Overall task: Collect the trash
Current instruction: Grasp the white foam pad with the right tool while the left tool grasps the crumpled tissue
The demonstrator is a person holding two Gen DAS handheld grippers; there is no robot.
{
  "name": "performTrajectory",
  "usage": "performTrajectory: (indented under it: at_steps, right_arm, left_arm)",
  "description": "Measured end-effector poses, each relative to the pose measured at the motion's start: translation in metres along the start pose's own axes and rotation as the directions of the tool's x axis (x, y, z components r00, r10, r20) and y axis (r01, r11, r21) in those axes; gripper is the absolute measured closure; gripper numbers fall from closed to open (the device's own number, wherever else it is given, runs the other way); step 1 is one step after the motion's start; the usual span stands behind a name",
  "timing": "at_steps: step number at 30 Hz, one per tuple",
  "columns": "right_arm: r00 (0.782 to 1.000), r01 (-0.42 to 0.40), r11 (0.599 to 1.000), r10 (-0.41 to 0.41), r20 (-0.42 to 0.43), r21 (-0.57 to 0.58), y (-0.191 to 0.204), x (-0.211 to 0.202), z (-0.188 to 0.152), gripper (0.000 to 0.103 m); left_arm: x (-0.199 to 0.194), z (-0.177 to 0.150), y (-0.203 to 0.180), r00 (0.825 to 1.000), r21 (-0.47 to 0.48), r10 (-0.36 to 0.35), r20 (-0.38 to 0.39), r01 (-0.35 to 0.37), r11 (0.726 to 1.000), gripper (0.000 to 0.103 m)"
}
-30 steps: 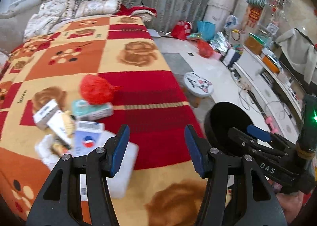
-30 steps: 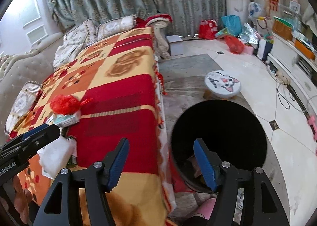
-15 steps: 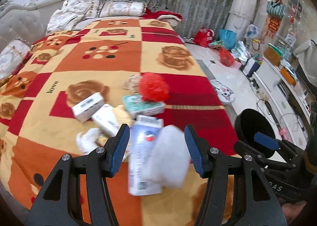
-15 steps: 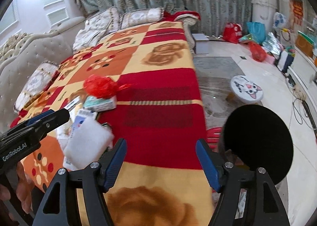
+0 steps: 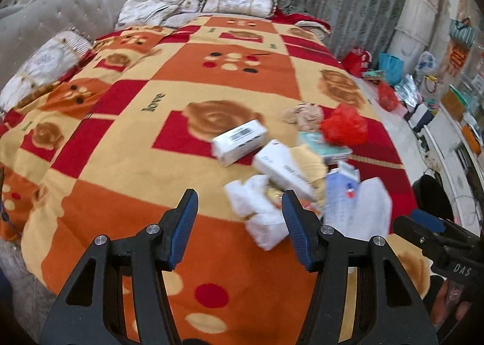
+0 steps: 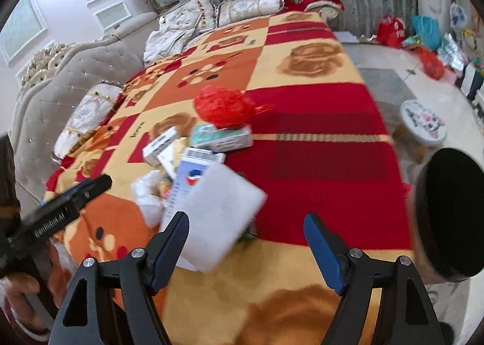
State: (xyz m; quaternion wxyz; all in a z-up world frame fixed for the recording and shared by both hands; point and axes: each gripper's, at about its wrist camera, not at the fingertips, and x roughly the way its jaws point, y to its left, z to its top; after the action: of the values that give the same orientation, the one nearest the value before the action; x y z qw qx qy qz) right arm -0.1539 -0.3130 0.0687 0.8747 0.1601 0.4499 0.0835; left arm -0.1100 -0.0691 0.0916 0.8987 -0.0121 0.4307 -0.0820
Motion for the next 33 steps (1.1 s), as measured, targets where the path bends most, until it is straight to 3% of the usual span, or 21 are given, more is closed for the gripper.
performTrajectory:
  at_steps: [8,10,17,24,27,30,31,32,33]
  right_arm:
    - [0.995,-0.036,0.998,0.04,-0.091,0.044,0.017,0.041,0.002,0.026]
    - [0.997,-0.036,0.999,0.037,-0.068,0.021,0.018,0.038,0.001,0.038]
    - [0.999,0.036,0.995,-0.033,0.042,-0.089,0.013,-0.001,0.009,0.039]
    - [0.997,0.062,0.995,-0.059,0.042,-0.077,-0.005,-0.011,0.01,0.039]
    - [0.998,0.058,0.996,-0.056,0.03,-0.066,-0.011,-0.01,0.008,0.039]
    - [0.998,0.053,0.997,-0.051,0.029,-0.064,-0.011,-0.009,0.006,0.039]
    - [0.998,0.051,0.997,-0.049,0.028,-0.064,-0.011,-0.009,0.006,0.038]
    - [0.998,0.052,0.996,-0.05,0.029,-0.066,-0.011,-0.01,0.005,0.038]
    - [0.998,0.053,0.996,-0.052,0.03,-0.068,-0.011,-0.011,0.004,0.038]
  left_arm:
    - [0.02,-0.01,0.012,0.998,-0.01,-0.01,-0.061,0.01,1.0,0.047]
    - [0.027,-0.012,0.012,0.997,-0.024,-0.024,-0.077,0.022,0.999,0.047]
    - [0.057,-0.012,0.004,0.99,-0.076,-0.09,-0.106,0.082,0.994,0.047]
    - [0.063,-0.005,0.001,0.982,-0.139,-0.161,-0.103,0.146,0.979,0.047]
    - [0.058,-0.005,0.0,0.984,-0.134,-0.158,-0.084,0.146,0.98,0.047]
    - [0.067,-0.006,-0.003,0.981,-0.121,-0.154,-0.116,0.14,0.983,0.047]
    - [0.068,-0.008,-0.003,0.982,-0.121,-0.146,-0.119,0.131,0.984,0.049]
    - [0.068,-0.009,-0.002,0.981,-0.124,-0.152,-0.118,0.137,0.983,0.067]
    - [0.067,-0.01,-0.002,0.98,-0.121,-0.158,-0.121,0.144,0.982,0.071]
